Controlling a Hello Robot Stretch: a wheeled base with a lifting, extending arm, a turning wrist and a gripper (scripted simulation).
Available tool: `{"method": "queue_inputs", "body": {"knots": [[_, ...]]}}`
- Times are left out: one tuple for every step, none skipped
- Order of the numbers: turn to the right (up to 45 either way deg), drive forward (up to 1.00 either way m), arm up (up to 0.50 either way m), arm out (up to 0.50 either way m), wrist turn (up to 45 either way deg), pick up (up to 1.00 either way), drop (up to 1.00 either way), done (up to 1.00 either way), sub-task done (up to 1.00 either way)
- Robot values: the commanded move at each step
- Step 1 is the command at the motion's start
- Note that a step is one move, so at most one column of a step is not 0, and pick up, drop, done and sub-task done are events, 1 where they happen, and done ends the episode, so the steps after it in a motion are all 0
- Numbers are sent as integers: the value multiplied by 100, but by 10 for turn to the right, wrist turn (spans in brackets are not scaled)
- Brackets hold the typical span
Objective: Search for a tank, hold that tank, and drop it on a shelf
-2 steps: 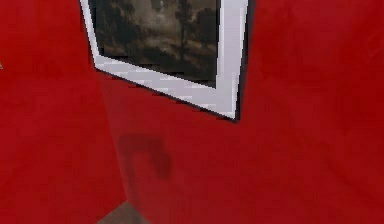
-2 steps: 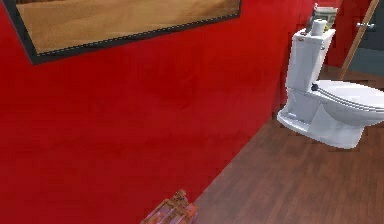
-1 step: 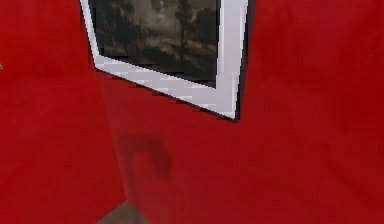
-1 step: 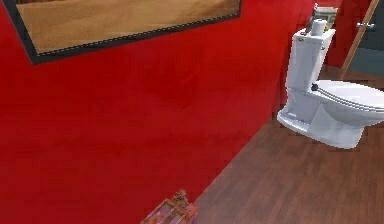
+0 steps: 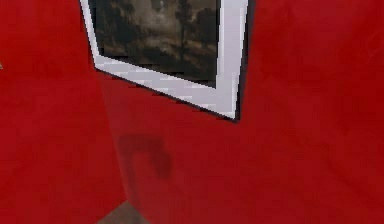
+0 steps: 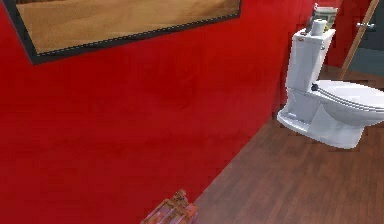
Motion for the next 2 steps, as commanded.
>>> {"method": "queue_inputs", "body": {"knots": [[0,0,0,0,450,0,0,0,0],[0,0,0,0,0,100,0,0,0]]}}
